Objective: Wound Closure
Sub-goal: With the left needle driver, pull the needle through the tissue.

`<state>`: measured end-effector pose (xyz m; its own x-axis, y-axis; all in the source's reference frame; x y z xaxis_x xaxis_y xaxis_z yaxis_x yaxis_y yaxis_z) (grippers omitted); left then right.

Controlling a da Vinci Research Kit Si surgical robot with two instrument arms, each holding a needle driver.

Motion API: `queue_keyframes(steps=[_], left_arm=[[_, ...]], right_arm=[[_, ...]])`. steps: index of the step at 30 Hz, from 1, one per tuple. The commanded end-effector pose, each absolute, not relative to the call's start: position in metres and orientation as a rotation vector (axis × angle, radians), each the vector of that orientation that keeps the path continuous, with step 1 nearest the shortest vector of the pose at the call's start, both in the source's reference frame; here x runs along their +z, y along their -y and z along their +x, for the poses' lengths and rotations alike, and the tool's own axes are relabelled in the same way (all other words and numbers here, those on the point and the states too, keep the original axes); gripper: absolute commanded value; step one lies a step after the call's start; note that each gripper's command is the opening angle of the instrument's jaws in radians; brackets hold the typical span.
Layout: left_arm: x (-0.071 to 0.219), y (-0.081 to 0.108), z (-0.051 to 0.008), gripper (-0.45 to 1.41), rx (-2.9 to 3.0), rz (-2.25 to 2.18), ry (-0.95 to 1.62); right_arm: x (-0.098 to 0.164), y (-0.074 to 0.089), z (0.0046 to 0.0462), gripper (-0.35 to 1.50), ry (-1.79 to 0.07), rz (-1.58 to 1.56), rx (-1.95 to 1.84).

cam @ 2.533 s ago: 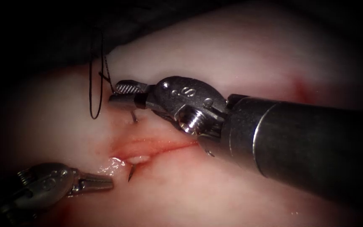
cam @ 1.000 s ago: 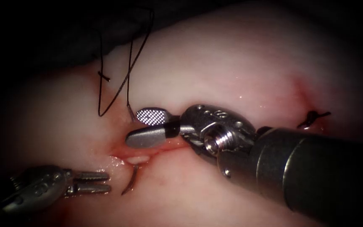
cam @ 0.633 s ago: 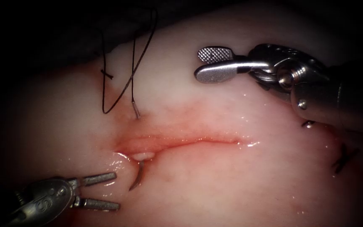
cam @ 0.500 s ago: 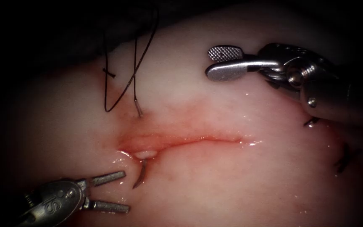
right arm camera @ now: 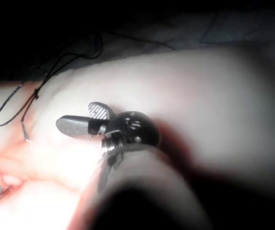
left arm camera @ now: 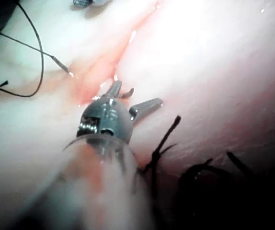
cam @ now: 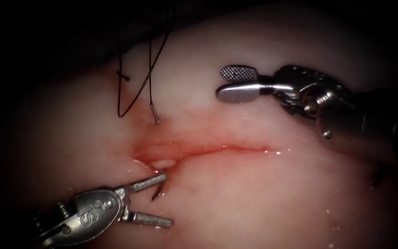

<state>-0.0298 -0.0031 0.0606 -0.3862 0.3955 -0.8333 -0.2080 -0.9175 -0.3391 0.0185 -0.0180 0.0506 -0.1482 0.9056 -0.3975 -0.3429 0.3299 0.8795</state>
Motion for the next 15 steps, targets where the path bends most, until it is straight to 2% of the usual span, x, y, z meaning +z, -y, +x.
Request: queue_keyframes(steps=[1,4,7,8,9,10,11,15], left_arm=[[0.0610,0.0023,-0.0303,0.32,2.339,-1.481,0.247],[0.0617,0.0017,-0.0304,0.29,2.326,-1.497,0.236],[0.0621,0.0011,-0.0309,0.12,2.317,-1.500,0.223],[0.0621,0.0010,-0.0310,0.04,2.316,-1.503,0.226],[0.0621,0.0007,-0.0310,-0.16,2.313,-1.510,0.234],[0.0621,0.0007,-0.0310,-0.16,2.313,-1.510,0.234],[0.0620,0.0004,-0.0309,-0.45,2.309,-1.519,0.245],[0.0617,-0.0002,-0.0305,-0.45,2.251,-1.526,0.321]], right_arm=[[0.0507,0.0172,0.0197,0.34,-1.283,0.593,1.203],[0.0509,0.0175,0.0198,0.29,-1.284,0.589,1.199],[0.0511,0.0179,0.0199,0.24,-1.285,0.589,1.201],[0.0512,0.0179,0.0199,0.22,-1.284,0.593,1.205],[0.0512,0.0180,0.0198,0.19,-1.284,0.592,1.204],[0.0512,0.0180,0.0198,0.19,-1.284,0.592,1.204],[0.0513,0.0181,0.0198,0.16,-1.282,0.587,1.208],[0.0513,0.0182,0.0198,0.10,-1.282,0.587,1.207]])
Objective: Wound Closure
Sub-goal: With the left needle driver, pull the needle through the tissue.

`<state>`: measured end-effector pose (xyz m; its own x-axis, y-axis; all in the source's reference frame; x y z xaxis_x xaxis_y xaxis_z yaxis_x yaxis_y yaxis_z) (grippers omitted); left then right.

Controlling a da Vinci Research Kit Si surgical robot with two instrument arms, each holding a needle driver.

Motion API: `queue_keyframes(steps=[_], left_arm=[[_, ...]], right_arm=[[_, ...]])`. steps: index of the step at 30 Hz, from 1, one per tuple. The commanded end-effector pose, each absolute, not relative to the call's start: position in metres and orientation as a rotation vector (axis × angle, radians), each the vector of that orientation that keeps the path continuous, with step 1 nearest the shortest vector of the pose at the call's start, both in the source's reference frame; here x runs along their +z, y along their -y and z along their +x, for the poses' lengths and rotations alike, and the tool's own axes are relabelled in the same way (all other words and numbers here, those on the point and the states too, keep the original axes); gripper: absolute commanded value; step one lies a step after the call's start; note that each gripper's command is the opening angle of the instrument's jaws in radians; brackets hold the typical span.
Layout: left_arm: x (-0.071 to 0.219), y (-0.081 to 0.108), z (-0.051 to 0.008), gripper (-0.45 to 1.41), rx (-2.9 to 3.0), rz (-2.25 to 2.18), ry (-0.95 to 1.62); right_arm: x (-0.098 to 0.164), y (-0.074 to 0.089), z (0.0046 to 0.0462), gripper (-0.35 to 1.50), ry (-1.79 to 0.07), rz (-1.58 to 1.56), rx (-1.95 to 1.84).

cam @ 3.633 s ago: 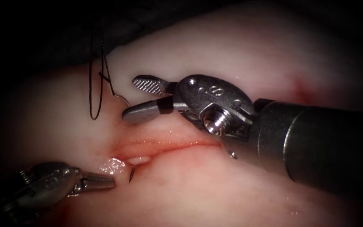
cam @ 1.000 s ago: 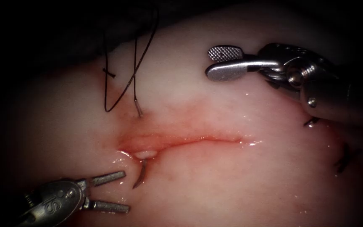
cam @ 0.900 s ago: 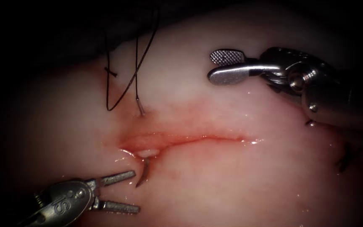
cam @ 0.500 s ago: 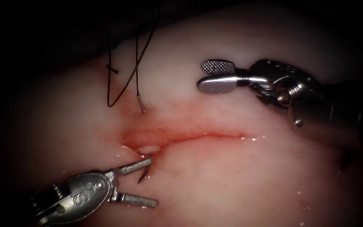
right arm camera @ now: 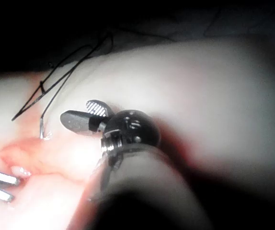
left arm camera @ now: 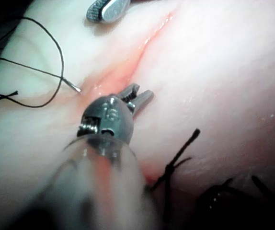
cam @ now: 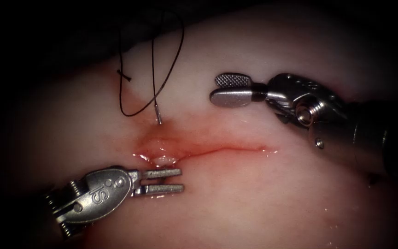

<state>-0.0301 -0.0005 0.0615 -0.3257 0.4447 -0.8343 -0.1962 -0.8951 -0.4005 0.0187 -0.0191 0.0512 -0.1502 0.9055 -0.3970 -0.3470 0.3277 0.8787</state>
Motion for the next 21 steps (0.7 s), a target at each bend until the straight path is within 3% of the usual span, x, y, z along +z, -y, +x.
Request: queue_keyframes(steps=[1,13,21], left_arm=[[0.0616,-0.0003,-0.0304,-0.45,2.228,-1.531,0.352],[0.0598,-0.0002,-0.0303,-0.45,1.856,-1.448,0.788],[0.0547,-0.0004,-0.0302,-0.45,1.354,-1.245,1.230]], right_arm=[[0.0513,0.0182,0.0198,0.10,-1.282,0.586,1.206],[0.0517,0.0196,0.0201,0.00,-1.279,0.603,1.222],[0.0524,0.0212,0.0205,-0.13,-1.251,0.626,1.232]])
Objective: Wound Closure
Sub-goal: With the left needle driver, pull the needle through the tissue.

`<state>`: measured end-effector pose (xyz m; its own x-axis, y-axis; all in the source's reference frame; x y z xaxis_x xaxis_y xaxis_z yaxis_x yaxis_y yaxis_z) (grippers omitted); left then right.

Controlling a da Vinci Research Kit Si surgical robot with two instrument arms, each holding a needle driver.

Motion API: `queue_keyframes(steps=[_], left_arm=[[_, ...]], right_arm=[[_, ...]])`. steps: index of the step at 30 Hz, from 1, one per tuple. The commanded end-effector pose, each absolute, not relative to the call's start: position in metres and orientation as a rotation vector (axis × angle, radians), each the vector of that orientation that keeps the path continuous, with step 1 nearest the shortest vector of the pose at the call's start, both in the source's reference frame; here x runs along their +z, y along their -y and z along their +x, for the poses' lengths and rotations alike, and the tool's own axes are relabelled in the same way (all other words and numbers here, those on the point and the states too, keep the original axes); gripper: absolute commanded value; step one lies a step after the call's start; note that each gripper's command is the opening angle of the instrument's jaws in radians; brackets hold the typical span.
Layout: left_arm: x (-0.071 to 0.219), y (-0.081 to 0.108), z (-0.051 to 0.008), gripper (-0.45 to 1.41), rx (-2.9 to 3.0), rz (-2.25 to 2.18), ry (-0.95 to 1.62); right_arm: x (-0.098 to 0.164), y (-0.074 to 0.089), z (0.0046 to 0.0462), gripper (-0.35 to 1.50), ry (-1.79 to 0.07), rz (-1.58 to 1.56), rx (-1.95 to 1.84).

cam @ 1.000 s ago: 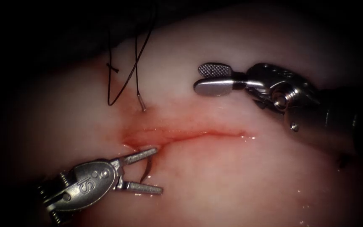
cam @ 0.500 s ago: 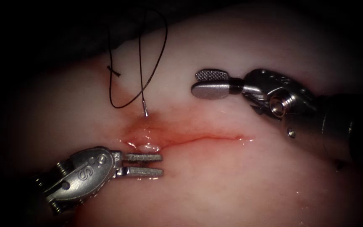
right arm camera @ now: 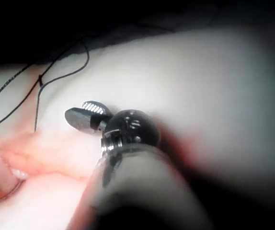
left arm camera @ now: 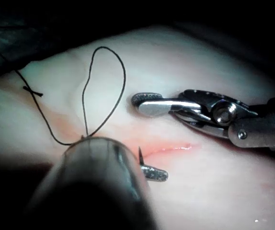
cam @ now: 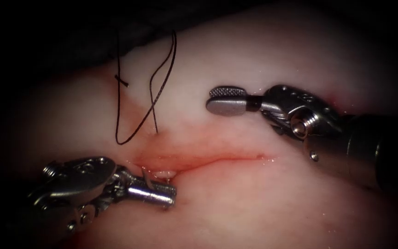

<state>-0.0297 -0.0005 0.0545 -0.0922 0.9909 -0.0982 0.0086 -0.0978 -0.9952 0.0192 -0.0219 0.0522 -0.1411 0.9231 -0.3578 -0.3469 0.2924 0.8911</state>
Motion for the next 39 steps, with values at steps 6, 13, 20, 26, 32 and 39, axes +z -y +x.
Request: queue_keyframes(steps=[6,13,20,26,32,39], left_arm=[[0.051,-0.001,-0.0299,-0.45,1.321,-1.249,1.301],[0.046,-0.003,-0.0289,-0.45,1.698,-1.606,0.945],[0.044,-0.005,-0.0279,-0.45,1.933,-1.831,0.563],[0.042,-0.008,-0.0263,-0.45,2.010,-1.929,0.223],[0.042,-0.009,-0.0243,-0.45,2.028,-1.925,0.120],[0.042,-0.008,-0.0238,-0.45,2.034,-1.929,0.104]], right_arm=[[0.053,0.022,0.0206,-0.13,-1.244,0.634,1.230],[0.053,0.023,0.0208,-0.16,-1.243,0.642,1.231],[0.052,0.025,0.0207,-0.20,-1.239,0.657,1.221],[0.051,0.026,0.0207,-0.20,-1.241,0.666,1.213],[0.050,0.027,0.0215,-0.35,-1.197,0.702,1.165],[0.047,0.028,0.0238,-0.06,-1.194,0.614,1.028]])
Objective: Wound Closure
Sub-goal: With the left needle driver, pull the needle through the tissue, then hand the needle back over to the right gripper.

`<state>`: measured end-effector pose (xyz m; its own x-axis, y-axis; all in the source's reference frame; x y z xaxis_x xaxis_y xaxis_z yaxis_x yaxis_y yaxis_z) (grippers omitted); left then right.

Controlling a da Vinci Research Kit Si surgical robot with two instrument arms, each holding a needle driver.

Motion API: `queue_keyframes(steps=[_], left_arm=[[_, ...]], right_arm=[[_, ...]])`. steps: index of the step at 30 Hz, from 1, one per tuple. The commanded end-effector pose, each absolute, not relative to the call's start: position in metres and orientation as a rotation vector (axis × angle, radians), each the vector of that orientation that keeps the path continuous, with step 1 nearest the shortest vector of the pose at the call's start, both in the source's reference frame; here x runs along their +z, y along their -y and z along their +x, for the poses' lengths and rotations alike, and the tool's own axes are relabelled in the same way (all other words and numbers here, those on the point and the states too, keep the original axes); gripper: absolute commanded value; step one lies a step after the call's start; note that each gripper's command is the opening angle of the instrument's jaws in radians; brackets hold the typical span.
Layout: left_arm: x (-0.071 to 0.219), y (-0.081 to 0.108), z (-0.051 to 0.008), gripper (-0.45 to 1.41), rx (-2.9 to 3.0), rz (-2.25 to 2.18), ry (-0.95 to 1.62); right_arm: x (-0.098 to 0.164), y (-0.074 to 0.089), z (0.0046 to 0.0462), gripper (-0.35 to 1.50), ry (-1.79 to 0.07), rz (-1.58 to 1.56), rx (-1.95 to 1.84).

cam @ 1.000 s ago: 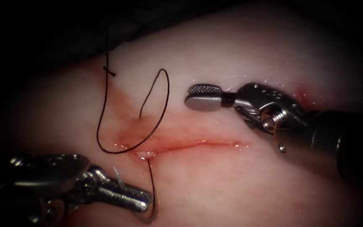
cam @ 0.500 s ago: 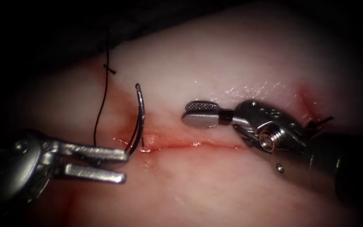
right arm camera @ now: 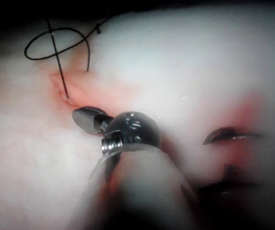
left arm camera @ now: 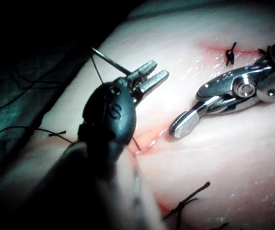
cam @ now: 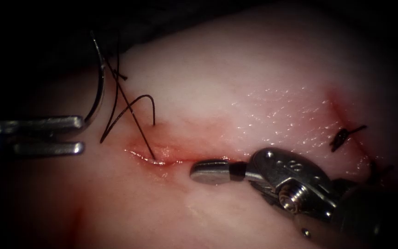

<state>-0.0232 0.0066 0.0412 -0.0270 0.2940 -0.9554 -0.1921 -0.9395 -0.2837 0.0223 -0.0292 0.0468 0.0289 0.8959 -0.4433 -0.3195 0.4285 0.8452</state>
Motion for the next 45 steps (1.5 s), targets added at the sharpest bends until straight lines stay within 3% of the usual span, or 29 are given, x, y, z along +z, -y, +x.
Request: queue_keyframes(steps=[1,11,18,21,24,27,34,45], left_arm=[[0.0416,-0.0071,-0.0240,-0.45,2.042,-1.929,0.104],[0.0463,-0.0045,-0.0283,-0.45,2.135,-1.924,0.056],[0.0511,-0.0034,-0.0300,-0.45,2.245,-1.933,-0.023],[0.0515,-0.0030,-0.0301,-0.45,2.297,-1.921,-0.082],[0.0514,-0.0028,-0.0302,-0.45,2.351,-1.902,-0.158],[0.0511,-0.0027,-0.0303,-0.45,2.422,-1.854,-0.253],[0.0505,-0.0023,-0.0314,-0.45,2.590,-1.620,-0.455],[0.0505,-0.0018,-0.0324,-0.45,2.656,-1.490,-0.505]], right_arm=[[0.0464,0.0282,0.0239,-0.03,-1.195,0.611,1.027],[0.0420,0.0262,0.0238,0.10,-1.236,0.694,1.116],[0.0384,0.0233,0.0222,0.54,-1.231,0.800,1.220],[0.0381,0.0223,0.0218,0.93,-1.225,0.885,1.309],[0.0381,0.0218,0.0218,0.93,-1.191,0.953,1.390],[0.0382,0.0212,0.0220,1.13,-1.129,0.931,1.441],[0.0382,0.0207,0.0240,1.06,-1.018,0.858,1.506],[0.0381,0.0196,0.0268,1.03,-1.028,0.713,1.506]])
